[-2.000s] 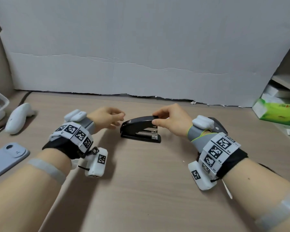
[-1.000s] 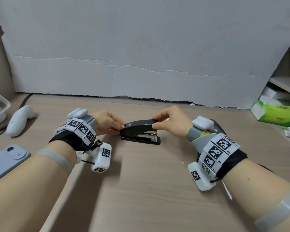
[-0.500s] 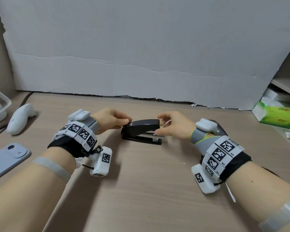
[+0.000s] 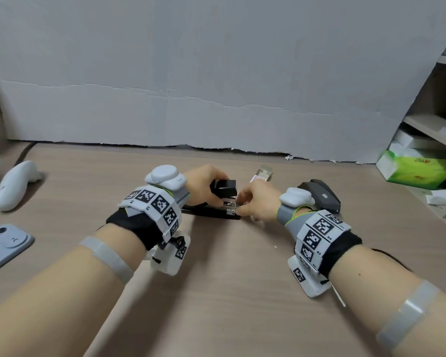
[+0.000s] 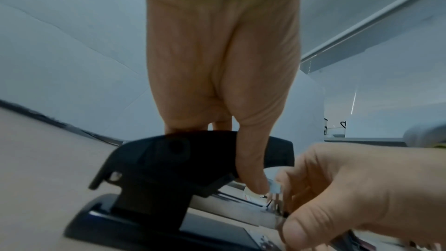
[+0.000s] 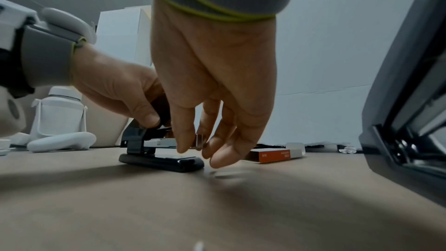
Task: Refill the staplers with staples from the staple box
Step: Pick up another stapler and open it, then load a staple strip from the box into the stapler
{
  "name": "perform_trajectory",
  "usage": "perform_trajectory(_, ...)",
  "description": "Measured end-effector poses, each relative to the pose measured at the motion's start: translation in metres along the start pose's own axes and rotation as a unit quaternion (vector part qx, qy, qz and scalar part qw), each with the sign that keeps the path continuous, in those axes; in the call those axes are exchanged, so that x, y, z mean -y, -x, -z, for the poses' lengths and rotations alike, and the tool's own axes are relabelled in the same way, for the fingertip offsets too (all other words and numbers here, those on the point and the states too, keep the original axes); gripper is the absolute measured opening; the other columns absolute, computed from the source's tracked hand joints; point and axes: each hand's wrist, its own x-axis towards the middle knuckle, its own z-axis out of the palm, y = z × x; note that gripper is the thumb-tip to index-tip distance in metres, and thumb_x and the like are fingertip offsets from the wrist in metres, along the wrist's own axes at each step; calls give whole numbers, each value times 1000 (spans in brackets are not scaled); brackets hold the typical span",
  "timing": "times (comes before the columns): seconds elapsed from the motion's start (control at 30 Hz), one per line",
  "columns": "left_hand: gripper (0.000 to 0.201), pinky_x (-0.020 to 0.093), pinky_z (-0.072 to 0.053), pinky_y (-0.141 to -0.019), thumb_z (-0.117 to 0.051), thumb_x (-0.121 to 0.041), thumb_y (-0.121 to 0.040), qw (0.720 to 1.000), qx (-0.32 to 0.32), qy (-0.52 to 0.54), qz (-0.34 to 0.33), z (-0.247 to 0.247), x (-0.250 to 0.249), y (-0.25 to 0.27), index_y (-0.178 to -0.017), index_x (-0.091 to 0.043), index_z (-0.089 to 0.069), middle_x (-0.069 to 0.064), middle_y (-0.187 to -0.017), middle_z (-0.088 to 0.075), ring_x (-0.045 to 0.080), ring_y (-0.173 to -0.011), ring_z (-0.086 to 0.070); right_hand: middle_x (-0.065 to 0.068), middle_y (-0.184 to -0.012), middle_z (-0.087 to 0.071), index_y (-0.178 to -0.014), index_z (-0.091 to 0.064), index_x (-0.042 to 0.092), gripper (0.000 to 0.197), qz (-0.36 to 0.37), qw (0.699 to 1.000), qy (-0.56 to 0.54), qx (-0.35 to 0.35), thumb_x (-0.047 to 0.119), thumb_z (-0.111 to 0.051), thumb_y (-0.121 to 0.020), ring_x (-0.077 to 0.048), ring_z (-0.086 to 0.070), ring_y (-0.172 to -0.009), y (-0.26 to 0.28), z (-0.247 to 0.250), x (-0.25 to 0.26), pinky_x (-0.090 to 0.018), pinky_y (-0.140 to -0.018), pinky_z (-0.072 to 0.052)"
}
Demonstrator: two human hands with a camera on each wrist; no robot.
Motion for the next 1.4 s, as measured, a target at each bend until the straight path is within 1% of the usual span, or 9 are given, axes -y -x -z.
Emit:
perform_trajectory(0.13, 36, 34, -50, -83, -77, -13, -76, 1000, -11, -16, 6, 4, 5, 3, -110, -21, -65, -1, -94, -67, 22, -87, -62, -11, -77, -75, -78, -71, 14, 3, -6, 1000, 17, -3, 16, -73, -77, -17, -60, -49, 1, 4, -2, -20, -42, -45)
perform_trajectory(0.3, 37, 29, -44, -74, -76, -10, -78, 999, -18, -41, 27, 20, 16, 6, -111, -21, -64, -1, -94, -65, 21, -84, -58, -15, -79, -75, -77, -68, 10, 10, -19, 1000, -5, 5, 18, -73, -80, -29, -68, -57, 5, 11, -11, -40, -56, -59)
perform_trajectory(0.4, 39, 29, -44, -75, -75, -10, -78, 997, -23, -66, 40, 26, 17, 3, -114, -21, -64, 0, -98, -66, 23, -87, -60, -14, -81, -76, -82, -69, 10, 8, -7, 1000, -3, 6, 17, -70, -83, -29, -68, -60, 6, 9, -1, -39, -56, -59)
perform_trajectory(0.53, 42, 34, -51, -83, -74, -10, -77, 992, -47, -96, 64, 34, 29, 0, -115, -23, -64, 1, -102, -69, 27, -95, -63, -2, -94, -69, -107, -69, 13, 26, -8, 1000, -1, -13, 18, -69, -81, -25, -67, -78, 2, 14, 1, -32, -58, -57)
perform_trajectory(0.67, 41, 35, -51, -82, -74, -9, -76, 990, -70, -91, 78, 35, 39, -1, -114, -21, -66, 2, -100, -68, 28, -95, -63, -7, -128, -62, -134, -55, 13, 52, -62, 997, 12, -44, 17, -64, -83, -28, -61, -84, -18, 27, -7, -33, -71, -53)
perform_trajectory(0.77, 41, 36, -50, -82, -75, -7, -76, 991, -77, -82, 78, 33, 42, -5, -114, -20, -66, 1, -96, -65, 29, -94, -63, -5, -121, -61, -143, -46, 13, 63, -104, 994, 6, -26, 13, -62, -81, -35, -68, -91, -32, 30, -9, -41, -72, -60)
perform_trajectory(0.87, 38, 34, -49, -81, -72, -7, -78, 991, -93, -66, 74, 30, 46, -10, -114, -19, -65, 2, -96, -65, 31, -95, -63, 4, -95, -61, -130, -55, 12, 60, -125, 990, 68, -1, 18, -65, -71, -30, -70, -87, -41, 31, -6, -41, -75, -61)
perform_trajectory(1.17, 38, 32, -49, -82, -71, -11, -80, 992, -92, -21, 85, 26, 50, -15, -117, -19, -62, 6, -109, -68, 29, -97, -62, -3, -113, -64, -122, -56, 22, 90, -152, 971, 183, 15, 51, -66, -37, -28, -63, -102, -75, 18, -22, -39, -90, -53)
perform_trajectory(1.4, 53, 28, -39, -99, -56, -10, -87, 986, -144, 4, 80, 28, 24, -15, -139, -20, -47, 11, -141, -43, 29, -123, -50, -3, -70, -64, -67, -57, 17, 83, -155, 966, 198, 55, 88, -60, -24, -26, -60, -67, -39, 28, 1, -32, -64, -43)
